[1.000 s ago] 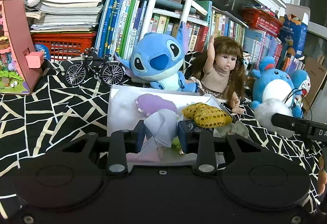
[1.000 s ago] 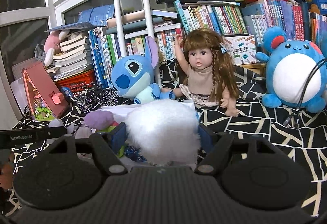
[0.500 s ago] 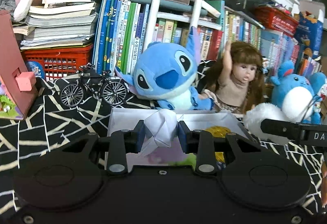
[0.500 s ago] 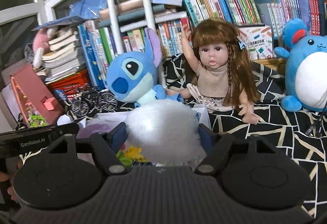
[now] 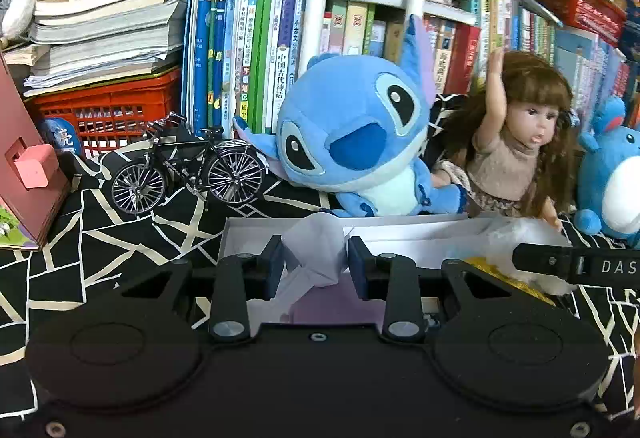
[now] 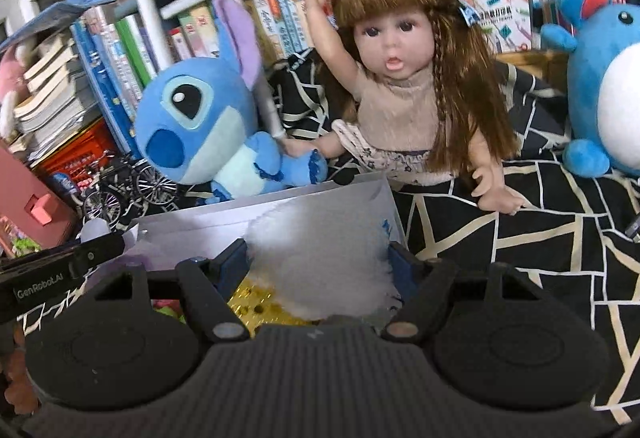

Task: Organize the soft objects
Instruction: 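Carry the paper bow with the left tool while the right carries the fluffy ball into the box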

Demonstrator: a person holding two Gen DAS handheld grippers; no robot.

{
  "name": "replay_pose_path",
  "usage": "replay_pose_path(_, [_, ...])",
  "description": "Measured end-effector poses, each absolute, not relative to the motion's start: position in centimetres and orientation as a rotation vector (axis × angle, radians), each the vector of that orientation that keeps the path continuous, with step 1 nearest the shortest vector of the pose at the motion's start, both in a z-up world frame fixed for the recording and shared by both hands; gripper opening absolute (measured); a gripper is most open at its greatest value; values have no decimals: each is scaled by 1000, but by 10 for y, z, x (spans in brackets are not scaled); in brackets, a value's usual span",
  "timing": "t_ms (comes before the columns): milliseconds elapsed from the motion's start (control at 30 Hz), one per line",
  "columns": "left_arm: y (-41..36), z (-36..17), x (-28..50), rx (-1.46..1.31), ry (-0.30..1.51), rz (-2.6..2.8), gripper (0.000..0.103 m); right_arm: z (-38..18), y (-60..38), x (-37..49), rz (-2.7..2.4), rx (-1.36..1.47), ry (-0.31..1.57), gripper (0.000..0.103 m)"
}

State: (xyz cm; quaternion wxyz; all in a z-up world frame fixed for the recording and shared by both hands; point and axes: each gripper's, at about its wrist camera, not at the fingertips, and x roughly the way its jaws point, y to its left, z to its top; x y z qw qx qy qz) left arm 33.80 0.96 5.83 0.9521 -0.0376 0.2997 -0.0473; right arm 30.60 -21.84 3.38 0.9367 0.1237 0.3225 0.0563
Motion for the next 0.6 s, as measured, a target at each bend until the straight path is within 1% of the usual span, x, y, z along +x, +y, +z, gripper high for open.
replay_pose_path(367, [4, 45, 370, -84, 696, -102, 33, 25, -214, 334, 87, 248, 695, 75])
replay_pose_path(600, [0, 36, 373, -49, 697, -99, 33, 14, -212, 343, 88, 252, 720, 76])
